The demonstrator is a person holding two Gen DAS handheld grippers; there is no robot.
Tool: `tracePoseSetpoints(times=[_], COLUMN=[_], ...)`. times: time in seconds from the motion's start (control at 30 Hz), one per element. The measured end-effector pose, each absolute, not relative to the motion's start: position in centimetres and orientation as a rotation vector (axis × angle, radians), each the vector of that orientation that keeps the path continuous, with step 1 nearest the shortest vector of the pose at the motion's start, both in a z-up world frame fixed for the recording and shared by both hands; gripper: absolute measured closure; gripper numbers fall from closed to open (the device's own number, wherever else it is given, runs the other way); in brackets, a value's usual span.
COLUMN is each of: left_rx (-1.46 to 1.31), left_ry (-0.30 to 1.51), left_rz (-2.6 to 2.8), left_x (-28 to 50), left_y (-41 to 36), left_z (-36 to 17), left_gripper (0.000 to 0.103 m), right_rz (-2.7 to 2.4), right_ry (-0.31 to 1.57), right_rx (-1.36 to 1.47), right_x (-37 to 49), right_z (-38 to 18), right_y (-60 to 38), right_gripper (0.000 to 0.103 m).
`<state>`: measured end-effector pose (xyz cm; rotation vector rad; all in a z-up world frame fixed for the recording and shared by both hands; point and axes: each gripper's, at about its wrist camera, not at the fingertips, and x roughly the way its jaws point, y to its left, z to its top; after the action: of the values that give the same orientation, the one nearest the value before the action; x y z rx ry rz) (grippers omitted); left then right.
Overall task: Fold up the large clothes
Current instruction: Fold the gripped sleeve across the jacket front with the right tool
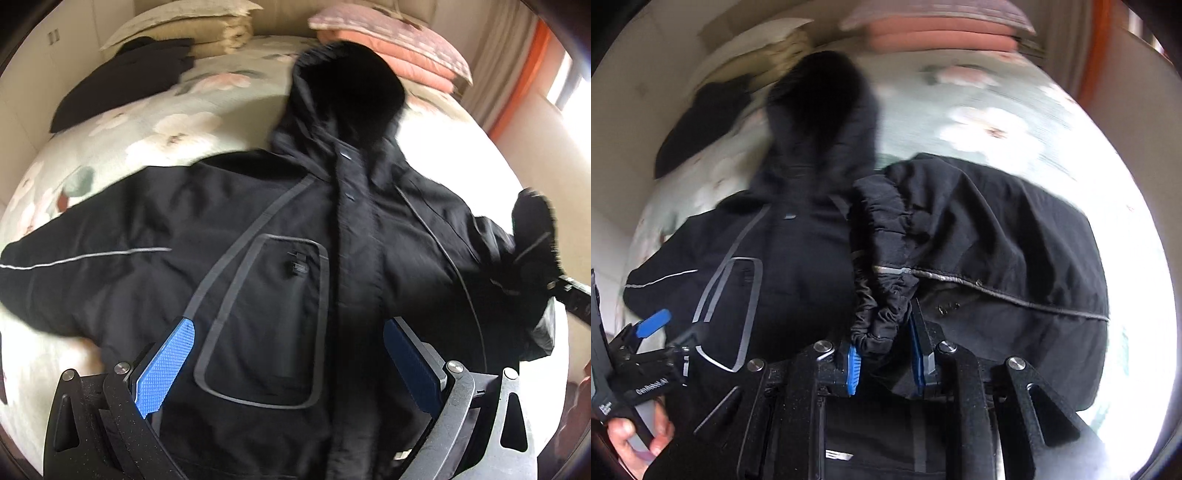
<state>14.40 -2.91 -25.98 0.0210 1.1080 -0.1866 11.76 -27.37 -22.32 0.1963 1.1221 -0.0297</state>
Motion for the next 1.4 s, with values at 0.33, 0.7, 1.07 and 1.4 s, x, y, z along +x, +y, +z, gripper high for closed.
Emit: tracePoseSetpoints(times=[0.33,0.7,1.07,1.4], left_rx=[0.002,0.003,-0.074,-0.132], left_ry=[1.125,1.138,1.226,1.366], left_rz=[-0.145,-0.238,-0.487,-0.56], left_x=[17.1,18.5,19.5,21.0], left_y=[4.5,4.7,-5.7,-10.6], left_z=[-27.0,-27.1,-29.7,-35.1], left_gripper=[0.001,0.001,0.003,0.034], right_rz=[0.006,0.102,-0.217,-0.235], right_ry=[1.31,1.308,1.228,1.292], right_rx=[0.127,0.23,0.148,0.105], right_x=[16.1,13.4,9.9,11.5], right_z=[-31.3,-27.5,-24.2,-31.9], right_y=[-16.3,-16.4,-30.8,-35.7], right_gripper=[0.067,0.024,0.047,0.048])
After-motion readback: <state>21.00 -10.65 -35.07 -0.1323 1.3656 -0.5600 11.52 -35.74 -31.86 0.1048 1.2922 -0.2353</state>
